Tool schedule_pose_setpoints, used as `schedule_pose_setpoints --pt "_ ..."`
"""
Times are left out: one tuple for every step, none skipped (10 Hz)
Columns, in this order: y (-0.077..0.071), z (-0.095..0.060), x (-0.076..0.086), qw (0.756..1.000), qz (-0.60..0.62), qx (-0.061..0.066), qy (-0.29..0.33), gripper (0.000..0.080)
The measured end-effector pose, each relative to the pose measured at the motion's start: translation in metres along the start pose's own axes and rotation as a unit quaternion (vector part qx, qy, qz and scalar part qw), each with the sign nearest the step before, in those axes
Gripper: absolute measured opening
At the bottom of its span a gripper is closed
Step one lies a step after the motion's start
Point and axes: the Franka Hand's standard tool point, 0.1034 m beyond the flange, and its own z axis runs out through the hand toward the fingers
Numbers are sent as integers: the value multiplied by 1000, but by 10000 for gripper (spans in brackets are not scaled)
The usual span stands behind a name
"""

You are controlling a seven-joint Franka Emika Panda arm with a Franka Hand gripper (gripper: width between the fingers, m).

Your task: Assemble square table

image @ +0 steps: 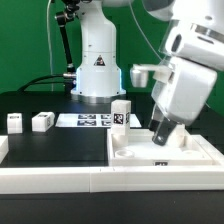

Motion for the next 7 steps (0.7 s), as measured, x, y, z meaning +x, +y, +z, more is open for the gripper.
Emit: schedule_pose_setpoints --pt "-7 -8 -16 1000 10 -2 3 646" --pt "-18 -10 -31 1000 23 1 5 646" --pt "-22 -13 -46 999 32 4 5 649" --pt "-28 -16 -58 999 41 4 8 649" --pt "-39 -14 -66 999 49 2 15 649" --pt "-39 -13 -66 999 48 5 13 649" --pt "-38 -13 -65 999 50 4 13 649"
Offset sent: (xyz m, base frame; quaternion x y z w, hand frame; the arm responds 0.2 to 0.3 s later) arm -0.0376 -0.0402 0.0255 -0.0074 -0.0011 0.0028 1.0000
